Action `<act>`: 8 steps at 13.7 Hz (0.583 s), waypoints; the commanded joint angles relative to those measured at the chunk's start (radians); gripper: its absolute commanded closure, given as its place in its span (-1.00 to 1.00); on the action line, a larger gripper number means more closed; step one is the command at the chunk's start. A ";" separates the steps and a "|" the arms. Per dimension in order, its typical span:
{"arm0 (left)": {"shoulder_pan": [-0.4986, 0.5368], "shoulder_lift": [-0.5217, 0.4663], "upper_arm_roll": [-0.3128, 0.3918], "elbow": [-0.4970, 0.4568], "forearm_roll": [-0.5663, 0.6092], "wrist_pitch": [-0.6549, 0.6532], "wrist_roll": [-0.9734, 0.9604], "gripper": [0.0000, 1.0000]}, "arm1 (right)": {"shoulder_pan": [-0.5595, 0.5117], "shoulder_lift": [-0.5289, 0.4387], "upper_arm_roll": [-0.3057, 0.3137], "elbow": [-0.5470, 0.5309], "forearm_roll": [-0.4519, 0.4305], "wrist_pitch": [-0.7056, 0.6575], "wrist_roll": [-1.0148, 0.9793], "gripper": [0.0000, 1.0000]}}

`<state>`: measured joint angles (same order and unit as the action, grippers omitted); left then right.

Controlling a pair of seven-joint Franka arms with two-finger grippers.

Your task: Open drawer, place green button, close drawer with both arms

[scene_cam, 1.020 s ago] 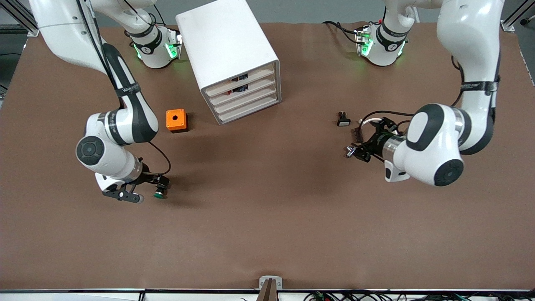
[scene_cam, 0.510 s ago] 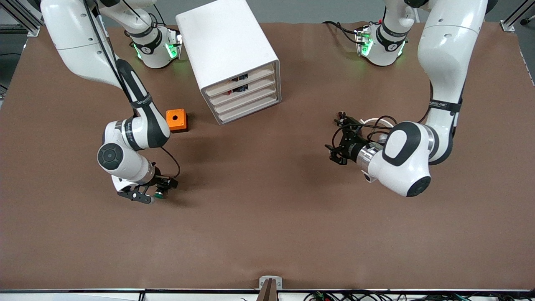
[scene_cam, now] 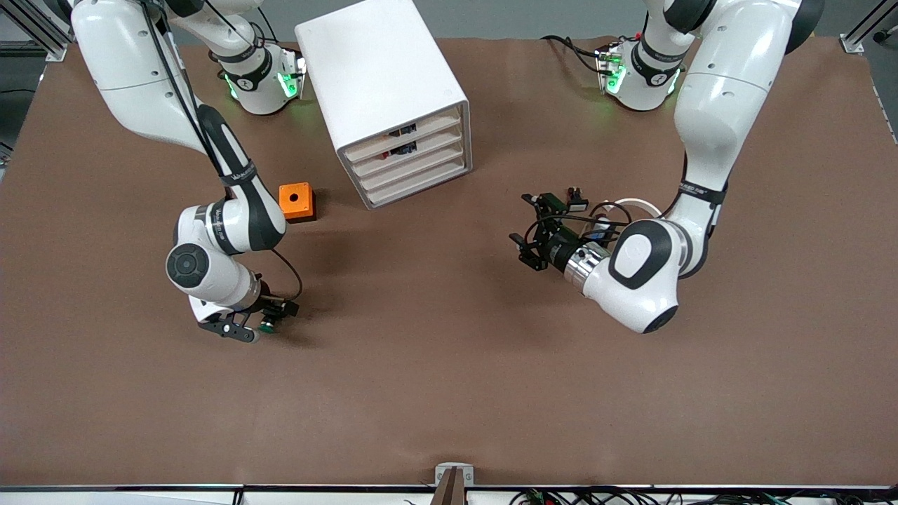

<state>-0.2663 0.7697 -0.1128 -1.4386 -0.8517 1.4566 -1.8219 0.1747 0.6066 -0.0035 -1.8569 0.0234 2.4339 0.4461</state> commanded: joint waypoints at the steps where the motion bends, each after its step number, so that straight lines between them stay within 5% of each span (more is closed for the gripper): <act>1: -0.033 0.045 -0.007 0.029 -0.023 0.030 -0.083 -1.00 | -0.006 -0.002 0.000 -0.004 0.012 -0.007 0.006 -0.38; 5: -0.092 0.089 -0.010 0.030 -0.043 0.090 -0.143 -1.00 | -0.011 -0.004 0.002 0.004 0.012 -0.038 0.008 0.79; 6: -0.114 0.098 -0.010 0.032 -0.056 0.093 -0.158 -1.00 | -0.012 -0.002 0.000 0.005 0.012 -0.038 0.005 0.98; 8: -0.132 0.144 -0.010 0.056 -0.096 0.100 -0.207 -1.00 | -0.011 -0.004 0.000 0.007 0.012 -0.038 -0.003 1.00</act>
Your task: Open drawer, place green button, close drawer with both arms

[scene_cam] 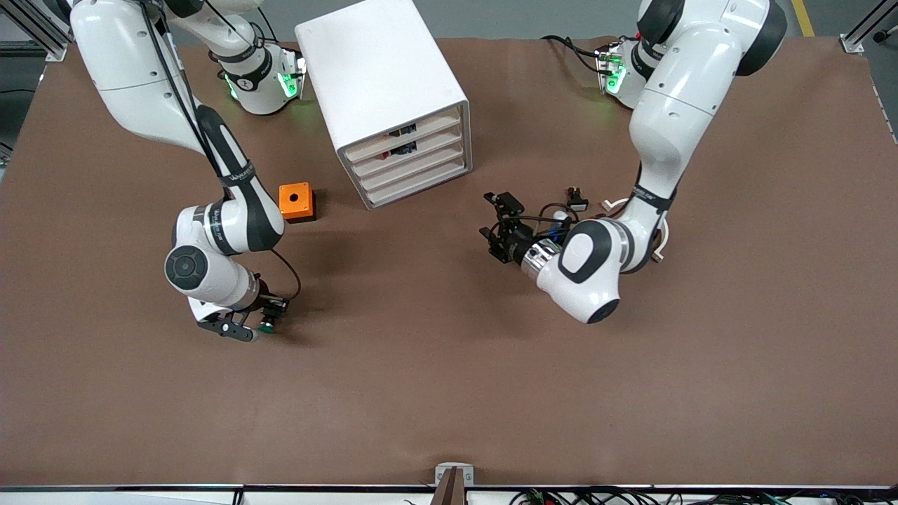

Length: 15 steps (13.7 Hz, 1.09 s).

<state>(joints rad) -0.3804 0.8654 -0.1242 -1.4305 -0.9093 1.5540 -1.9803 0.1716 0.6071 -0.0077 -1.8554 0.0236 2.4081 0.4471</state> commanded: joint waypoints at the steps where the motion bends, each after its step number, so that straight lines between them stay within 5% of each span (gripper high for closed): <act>1: -0.040 0.056 0.002 0.050 -0.058 0.003 -0.057 -1.00 | -0.006 -0.004 0.005 0.005 0.012 -0.012 -0.002 1.00; 6: -0.070 0.076 0.002 0.050 -0.095 0.003 -0.118 -1.00 | 0.008 -0.015 0.006 0.016 0.012 -0.018 0.021 1.00; 13: -0.124 0.112 -0.029 0.039 -0.120 -0.009 -0.143 -1.00 | 0.045 -0.065 0.008 0.159 0.044 -0.286 0.125 1.00; 15: -0.124 0.125 -0.052 0.038 -0.120 -0.017 -0.147 -0.81 | 0.048 -0.081 0.008 0.195 0.068 -0.357 0.150 1.00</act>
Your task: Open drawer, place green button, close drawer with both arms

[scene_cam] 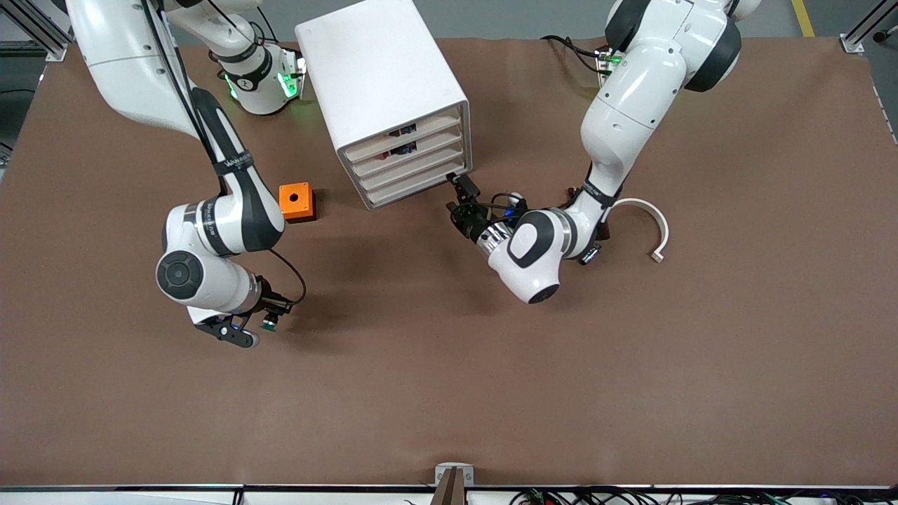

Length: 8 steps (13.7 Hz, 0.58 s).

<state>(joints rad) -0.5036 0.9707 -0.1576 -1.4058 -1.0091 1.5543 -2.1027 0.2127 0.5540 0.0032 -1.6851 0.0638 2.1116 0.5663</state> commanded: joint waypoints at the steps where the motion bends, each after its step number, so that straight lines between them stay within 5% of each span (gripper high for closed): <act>1: -0.003 0.023 -0.034 0.011 -0.020 -0.017 -0.026 -0.70 | 0.008 -0.038 -0.003 0.039 0.051 -0.093 0.038 1.00; 8: -0.035 0.039 -0.051 -0.025 -0.020 -0.025 -0.036 -0.29 | 0.063 -0.046 -0.003 0.174 0.076 -0.246 0.180 1.00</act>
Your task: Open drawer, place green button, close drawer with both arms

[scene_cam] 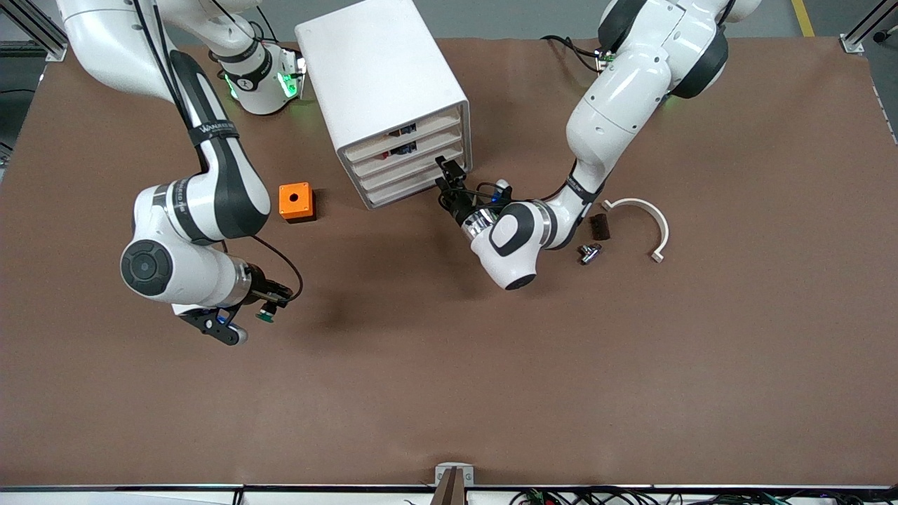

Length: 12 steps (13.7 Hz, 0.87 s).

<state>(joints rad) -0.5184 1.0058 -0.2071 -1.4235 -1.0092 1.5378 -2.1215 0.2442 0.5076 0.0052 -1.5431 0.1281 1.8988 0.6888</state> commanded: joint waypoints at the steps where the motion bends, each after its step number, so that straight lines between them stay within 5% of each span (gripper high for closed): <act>1: -0.023 0.010 -0.003 -0.009 -0.020 -0.008 -0.017 -0.20 | 0.044 0.000 -0.005 0.047 0.015 -0.059 0.083 1.00; 12: -0.017 0.017 -0.037 -0.017 -0.020 -0.033 -0.003 0.81 | 0.096 -0.055 -0.004 0.130 0.128 -0.228 0.421 1.00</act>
<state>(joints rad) -0.5483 1.0238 -0.2407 -1.4442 -1.0091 1.5253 -2.1220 0.3285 0.4768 0.0062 -1.4097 0.2241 1.6878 1.0241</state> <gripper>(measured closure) 0.841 0.590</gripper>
